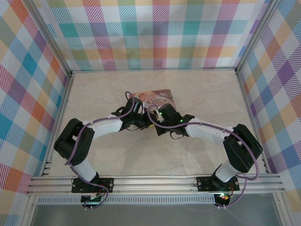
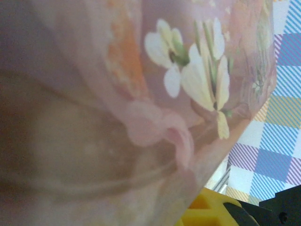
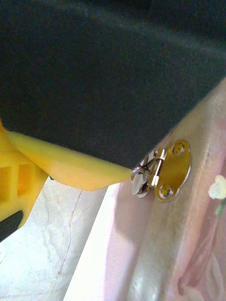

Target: Unlock the padlock with the key

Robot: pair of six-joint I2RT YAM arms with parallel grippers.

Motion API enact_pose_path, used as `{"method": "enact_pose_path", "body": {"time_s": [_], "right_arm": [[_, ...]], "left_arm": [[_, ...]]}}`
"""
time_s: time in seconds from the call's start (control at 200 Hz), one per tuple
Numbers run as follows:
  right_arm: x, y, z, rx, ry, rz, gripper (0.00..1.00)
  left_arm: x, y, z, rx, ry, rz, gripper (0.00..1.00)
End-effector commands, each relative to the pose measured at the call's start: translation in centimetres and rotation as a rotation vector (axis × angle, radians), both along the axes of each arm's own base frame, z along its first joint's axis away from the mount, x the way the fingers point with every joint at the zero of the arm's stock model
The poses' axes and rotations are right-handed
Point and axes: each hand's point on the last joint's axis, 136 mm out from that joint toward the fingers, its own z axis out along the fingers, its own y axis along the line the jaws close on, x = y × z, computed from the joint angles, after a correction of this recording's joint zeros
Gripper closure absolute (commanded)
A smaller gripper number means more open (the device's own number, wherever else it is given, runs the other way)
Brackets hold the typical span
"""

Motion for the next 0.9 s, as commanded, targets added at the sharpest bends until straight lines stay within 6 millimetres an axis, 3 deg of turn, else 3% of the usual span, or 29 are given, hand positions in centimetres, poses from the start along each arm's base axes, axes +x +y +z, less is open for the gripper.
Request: {"method": "enact_pose_path", "body": {"time_s": [0.0,0.23,0.385,0.475,0.9], "right_arm": [[-0.5,0.9,-1.7,0.026,0.03,0.037,1.0],[-1.2,1.8,-3.9,0.056,0.092,0.049,1.0],[-1.4,2.1,-4.4,0.069,0.102,0.049,1.0],[-1.5,2.1,-4.6,0.068,0.104,0.053,1.0],[-1.9,1.9,-4.5,0.018,0.087,0.124,1.0]], "left_arm": [[-0.4,0.4,1.0,-0.014,-0.053,-0.009,0.83],[-0.4,1.4,-1.0,0.047,-0.065,0.01,0.79],[-0.5,2.4,-1.6,0.094,-0.064,0.034,0.58],[-0.8,3.3,-1.7,0.131,-0.072,0.055,0.52],[-1.8,8.2,-0.1,0.224,-0.142,0.181,0.49]]}}
